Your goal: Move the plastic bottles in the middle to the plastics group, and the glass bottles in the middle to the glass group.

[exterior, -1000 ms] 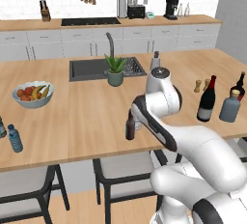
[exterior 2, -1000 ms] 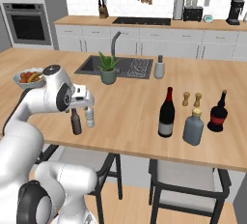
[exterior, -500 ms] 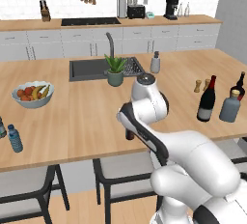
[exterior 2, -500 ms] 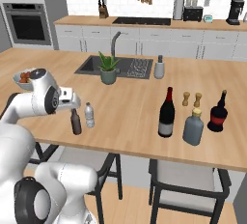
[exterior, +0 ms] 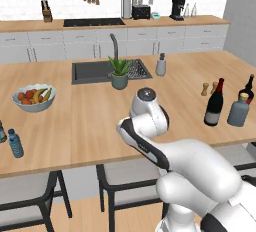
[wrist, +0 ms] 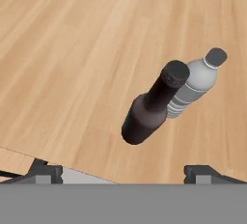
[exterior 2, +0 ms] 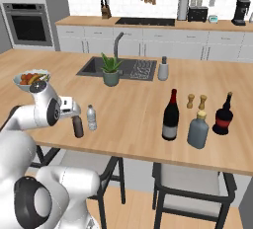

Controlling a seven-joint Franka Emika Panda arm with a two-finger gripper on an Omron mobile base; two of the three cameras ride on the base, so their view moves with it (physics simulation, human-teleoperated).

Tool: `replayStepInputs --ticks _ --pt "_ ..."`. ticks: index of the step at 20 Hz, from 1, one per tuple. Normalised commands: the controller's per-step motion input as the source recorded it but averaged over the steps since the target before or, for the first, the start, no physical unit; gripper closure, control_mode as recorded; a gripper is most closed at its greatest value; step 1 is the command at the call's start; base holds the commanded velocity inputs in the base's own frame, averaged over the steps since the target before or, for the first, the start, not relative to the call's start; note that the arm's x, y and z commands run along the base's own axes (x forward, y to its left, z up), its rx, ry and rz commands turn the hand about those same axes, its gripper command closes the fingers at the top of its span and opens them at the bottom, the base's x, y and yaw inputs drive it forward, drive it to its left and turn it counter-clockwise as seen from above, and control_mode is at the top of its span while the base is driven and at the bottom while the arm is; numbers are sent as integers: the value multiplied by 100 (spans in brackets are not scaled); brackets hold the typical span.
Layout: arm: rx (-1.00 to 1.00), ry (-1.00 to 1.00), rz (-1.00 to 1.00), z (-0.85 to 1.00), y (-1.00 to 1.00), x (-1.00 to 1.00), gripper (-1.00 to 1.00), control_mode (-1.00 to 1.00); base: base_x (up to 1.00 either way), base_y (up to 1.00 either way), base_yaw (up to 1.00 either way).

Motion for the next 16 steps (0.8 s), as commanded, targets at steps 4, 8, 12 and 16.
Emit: replayStepInputs --ticks 4,8,12,16 --pt "10 -4 0 9 -9 0 -100 -100 0 0 0" --pt "14 -10 0 0 -9 0 -100 -100 0 0 0" --pt "15 -14 0 7 0 0 -100 -100 0 0 0" --pt "11 -10 -6 0 -18 5 -100 -100 0 0 0"
